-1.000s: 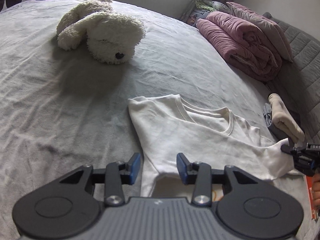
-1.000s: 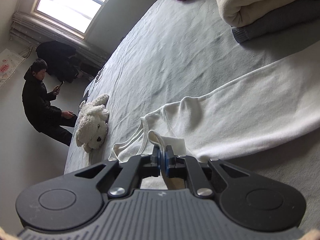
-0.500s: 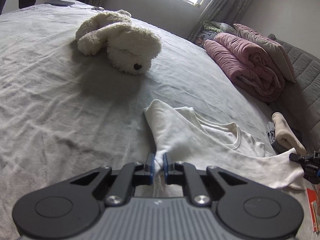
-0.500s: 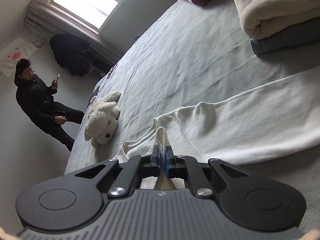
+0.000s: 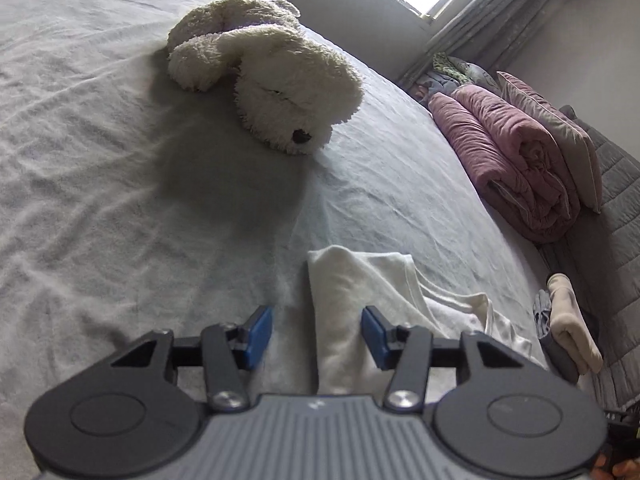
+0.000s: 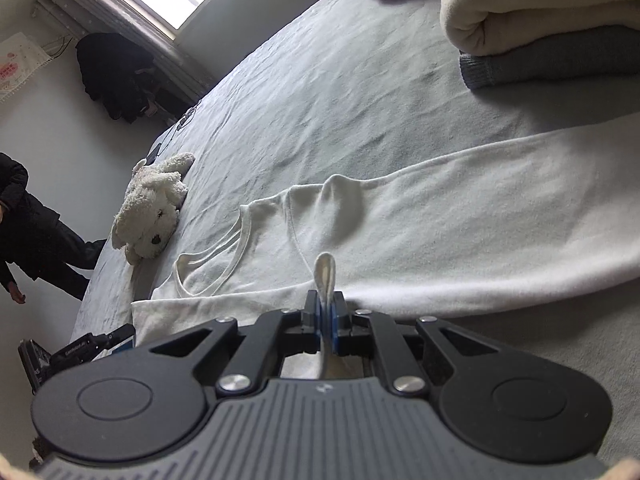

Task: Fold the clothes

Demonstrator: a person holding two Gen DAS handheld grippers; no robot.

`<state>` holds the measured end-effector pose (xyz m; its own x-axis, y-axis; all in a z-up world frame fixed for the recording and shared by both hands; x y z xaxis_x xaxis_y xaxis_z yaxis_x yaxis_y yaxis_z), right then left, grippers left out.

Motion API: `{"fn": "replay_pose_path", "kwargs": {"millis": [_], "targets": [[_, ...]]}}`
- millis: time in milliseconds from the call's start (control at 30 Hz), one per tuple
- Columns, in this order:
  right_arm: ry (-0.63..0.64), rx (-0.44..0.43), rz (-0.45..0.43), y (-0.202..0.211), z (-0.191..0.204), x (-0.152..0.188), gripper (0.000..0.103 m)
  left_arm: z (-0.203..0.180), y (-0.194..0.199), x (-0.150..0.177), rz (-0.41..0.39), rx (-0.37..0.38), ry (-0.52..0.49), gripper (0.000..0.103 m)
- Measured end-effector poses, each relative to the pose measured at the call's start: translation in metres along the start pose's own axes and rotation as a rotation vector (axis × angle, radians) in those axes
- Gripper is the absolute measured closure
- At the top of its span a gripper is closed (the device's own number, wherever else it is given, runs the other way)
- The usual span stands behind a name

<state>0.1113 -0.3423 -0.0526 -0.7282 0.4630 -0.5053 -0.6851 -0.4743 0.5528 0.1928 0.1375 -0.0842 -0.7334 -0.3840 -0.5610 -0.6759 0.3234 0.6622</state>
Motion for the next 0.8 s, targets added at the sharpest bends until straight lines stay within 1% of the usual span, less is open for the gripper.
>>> {"fn": "replay_pose_path", "kwargs": {"millis": [33, 67, 100, 133, 233, 267, 333, 367, 400, 467, 500, 567, 633, 667, 700, 733, 800], "targets": [[0.014, 0.005, -0.001, 0.0, 0.002, -0.001, 0.094, 0.002, -0.007, -0.003, 0.002, 0.01, 0.031, 0.055], [0.028, 0.007, -0.007, 0.0, 0.004, -0.001, 0.094, 0.003, -0.01, -0.005, 0.006, 0.034, 0.058, 0.062], [0.042, 0.009, -0.014, 0.0, 0.005, -0.001, 0.094, 0.004, -0.014, -0.007, 0.01, 0.06, 0.082, 0.094], [0.056, 0.012, -0.021, 0.001, 0.006, 0.0, 0.094, 0.004, -0.014, -0.007, 0.005, 0.083, 0.092, 0.098], [0.094, 0.017, -0.042, 0.001, 0.009, 0.0, 0.094, 0.0, -0.003, -0.001, -0.122, 0.097, 0.073, 0.099], [0.093, 0.013, -0.052, 0.001, 0.007, 0.0, 0.094, -0.002, -0.004, 0.002, -0.134, 0.071, 0.056, 0.099], [0.087, 0.017, -0.059, -0.004, 0.002, -0.001, 0.094, -0.008, -0.013, 0.008, -0.119, -0.024, -0.038, 0.098], [0.084, 0.024, -0.056, -0.008, 0.0, -0.001, 0.094, -0.011, -0.018, 0.011, -0.112, -0.056, -0.088, 0.096], [0.083, 0.031, -0.052, -0.011, -0.002, -0.001, 0.094, -0.013, -0.019, 0.012, -0.121, -0.069, -0.119, 0.094], [0.094, 0.049, -0.047, -0.018, -0.005, 0.0, 0.094, -0.019, -0.014, 0.009, -0.135, -0.096, -0.146, 0.091], [0.098, 0.051, -0.051, -0.018, -0.005, 0.0, 0.094, -0.022, -0.01, 0.009, -0.159, -0.117, -0.159, 0.087], [0.103, 0.025, -0.084, -0.014, -0.002, -0.001, 0.094, -0.028, 0.004, 0.012, -0.241, -0.154, -0.21, 0.085], [0.105, -0.012, -0.128, -0.008, -0.001, -0.003, 0.094, -0.033, 0.017, 0.018, -0.317, -0.158, -0.262, 0.085], [0.111, -0.005, -0.13, -0.01, -0.001, -0.004, 0.094, -0.035, 0.02, 0.022, -0.331, -0.152, -0.283, 0.085], [0.124, 0.018, -0.118, -0.014, -0.001, -0.004, 0.094, -0.037, 0.022, 0.024, -0.338, -0.147, -0.304, 0.085], [0.139, 0.042, -0.105, -0.018, -0.002, -0.003, 0.094, -0.039, 0.019, 0.027, -0.323, -0.146, -0.328, 0.085], [0.183, 0.096, -0.078, -0.029, -0.002, 0.001, 0.094, -0.04, 0.009, 0.033, -0.264, -0.17, -0.379, 0.082]]}}
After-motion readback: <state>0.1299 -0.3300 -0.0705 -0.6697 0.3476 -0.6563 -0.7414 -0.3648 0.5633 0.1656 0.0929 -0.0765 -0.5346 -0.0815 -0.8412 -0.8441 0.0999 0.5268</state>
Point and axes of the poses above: each gripper's, at about its wrist camera, not at the fingertips, and y roughly against the way its jaws point, z to its left, x to its underside, the point moved 1 cm from there along -y, roughly the way its jaws point, and after that the axes turned 6 degrees about -x, right-handed, at the moved point
